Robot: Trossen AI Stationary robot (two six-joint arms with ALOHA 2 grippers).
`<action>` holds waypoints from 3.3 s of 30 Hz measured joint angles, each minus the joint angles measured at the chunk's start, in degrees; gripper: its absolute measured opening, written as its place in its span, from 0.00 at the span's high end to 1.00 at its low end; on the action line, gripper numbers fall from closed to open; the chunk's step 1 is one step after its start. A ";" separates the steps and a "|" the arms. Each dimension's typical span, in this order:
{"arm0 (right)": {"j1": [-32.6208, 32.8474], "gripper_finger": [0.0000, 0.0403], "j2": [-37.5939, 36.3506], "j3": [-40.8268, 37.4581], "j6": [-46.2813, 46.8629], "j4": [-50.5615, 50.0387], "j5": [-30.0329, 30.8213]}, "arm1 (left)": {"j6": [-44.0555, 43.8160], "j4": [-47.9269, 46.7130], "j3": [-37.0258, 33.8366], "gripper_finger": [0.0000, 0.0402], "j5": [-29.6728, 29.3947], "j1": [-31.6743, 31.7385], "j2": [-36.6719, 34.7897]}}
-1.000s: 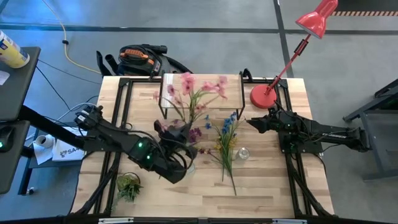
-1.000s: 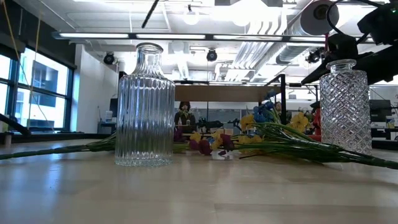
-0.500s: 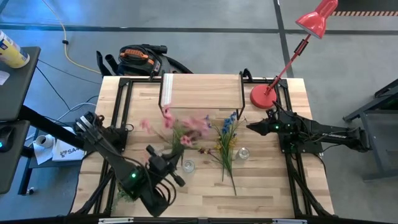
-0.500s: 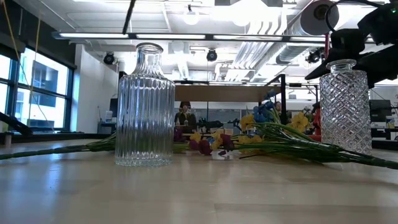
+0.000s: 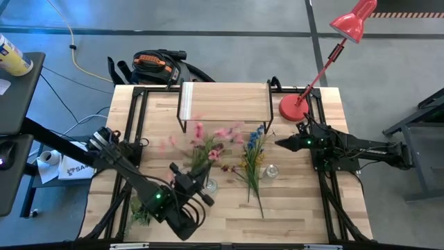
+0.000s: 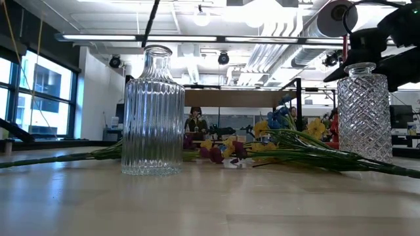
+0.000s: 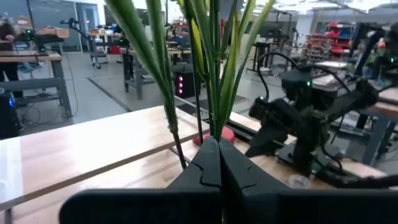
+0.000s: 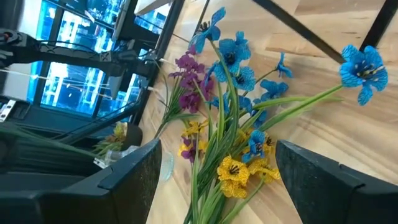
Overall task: Pick and place flowers into a vace then onto a shelf
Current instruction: Put the pink flowers into the left transparent vase
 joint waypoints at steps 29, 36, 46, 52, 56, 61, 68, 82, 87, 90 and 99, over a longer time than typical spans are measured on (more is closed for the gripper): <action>0.02 0.24 -0.02 0.00 -0.04 0.22 -2.48 | 2.52 5.48 2.02 0.95 0.20 1.12 5.27; 0.02 0.24 0.02 0.00 -0.46 0.22 -2.17 | 11.67 8.10 5.26 0.95 0.19 1.08 4.87; 0.02 0.24 0.02 0.00 -0.52 0.22 -1.98 | 15.59 6.55 7.09 0.95 0.10 -0.22 4.76; 0.02 0.24 0.02 0.00 -0.52 0.23 -2.00 | 6.49 1.45 5.15 0.95 -0.61 -0.46 4.73; 0.02 0.24 0.02 0.00 -0.22 0.23 -2.17 | 5.86 1.64 3.81 0.95 0.33 -0.39 4.72; 0.02 0.24 0.02 0.00 -0.11 0.24 -2.22 | 4.02 1.85 1.99 0.95 0.52 -0.39 4.76; 0.01 0.24 0.02 0.00 -0.11 0.22 -1.89 | 2.94 2.05 1.67 0.95 0.13 -0.41 4.76; 0.00 0.24 0.02 0.00 -0.52 0.11 0.97 | 6.35 4.06 1.76 0.95 -0.10 -0.53 1.92; 0.01 0.24 0.02 0.00 -0.67 0.11 1.02 | 6.39 3.57 2.60 0.95 0.06 -1.26 1.94; 0.00 0.24 0.02 0.00 -1.94 0.11 1.02 | 10.13 3.33 4.53 0.95 0.11 -1.20 1.95; 0.00 0.24 0.02 0.00 -2.05 0.09 1.00 | 16.63 3.30 9.23 0.95 -0.01 -1.17 1.95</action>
